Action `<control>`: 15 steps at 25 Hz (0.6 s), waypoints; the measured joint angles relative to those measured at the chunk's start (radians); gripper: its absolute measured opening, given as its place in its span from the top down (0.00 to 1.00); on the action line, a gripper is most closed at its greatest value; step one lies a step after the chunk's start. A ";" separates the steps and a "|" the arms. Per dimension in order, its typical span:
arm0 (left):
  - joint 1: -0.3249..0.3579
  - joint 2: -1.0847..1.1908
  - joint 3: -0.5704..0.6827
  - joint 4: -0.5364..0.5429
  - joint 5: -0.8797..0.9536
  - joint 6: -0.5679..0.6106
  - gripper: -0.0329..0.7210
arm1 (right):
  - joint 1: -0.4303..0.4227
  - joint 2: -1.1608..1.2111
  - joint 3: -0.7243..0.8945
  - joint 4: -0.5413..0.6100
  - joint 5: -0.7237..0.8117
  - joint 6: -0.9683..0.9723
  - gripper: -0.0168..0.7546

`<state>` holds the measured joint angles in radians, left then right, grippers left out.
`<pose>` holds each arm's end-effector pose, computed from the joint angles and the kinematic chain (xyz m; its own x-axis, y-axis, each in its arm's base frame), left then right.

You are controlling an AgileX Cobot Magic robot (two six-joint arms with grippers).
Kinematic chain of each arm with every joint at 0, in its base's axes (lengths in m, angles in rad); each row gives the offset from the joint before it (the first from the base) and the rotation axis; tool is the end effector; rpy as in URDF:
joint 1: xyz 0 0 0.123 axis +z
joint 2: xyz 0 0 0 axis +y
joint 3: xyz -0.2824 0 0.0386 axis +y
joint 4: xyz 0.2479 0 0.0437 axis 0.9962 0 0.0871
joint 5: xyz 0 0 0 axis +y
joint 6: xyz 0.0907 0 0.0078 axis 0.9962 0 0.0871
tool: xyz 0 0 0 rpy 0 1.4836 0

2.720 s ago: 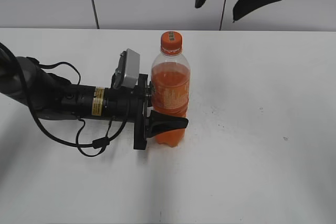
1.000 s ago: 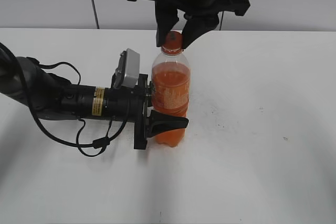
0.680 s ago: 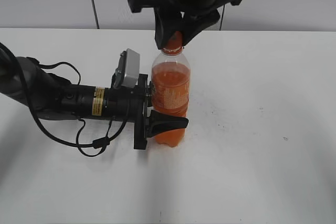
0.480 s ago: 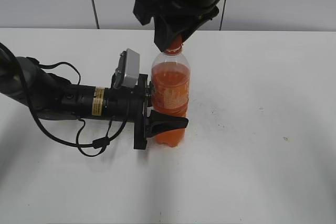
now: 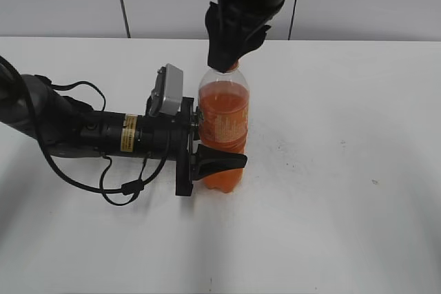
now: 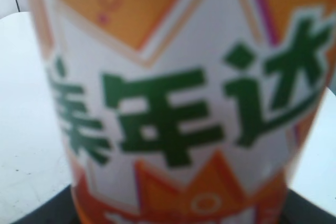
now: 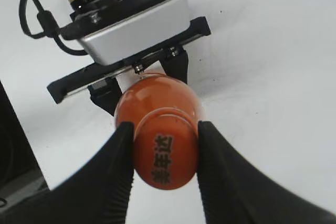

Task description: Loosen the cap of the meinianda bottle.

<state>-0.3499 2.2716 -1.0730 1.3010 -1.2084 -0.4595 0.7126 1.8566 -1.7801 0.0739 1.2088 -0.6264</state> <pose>0.3262 -0.2063 0.0799 -0.0177 0.2066 -0.9783 0.9987 0.0512 -0.0072 0.2987 0.2664 0.3231 -0.2022 -0.9194 -0.3375 -0.9519 0.2655 -0.1531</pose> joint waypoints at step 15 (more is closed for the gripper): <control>0.000 0.000 0.000 0.000 0.000 0.000 0.45 | 0.000 0.000 0.000 0.001 0.003 -0.387 0.63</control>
<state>-0.3499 2.2716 -1.0730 1.3010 -1.2084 -0.4595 0.7126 1.8566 -1.7801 0.0747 1.2117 -1.0130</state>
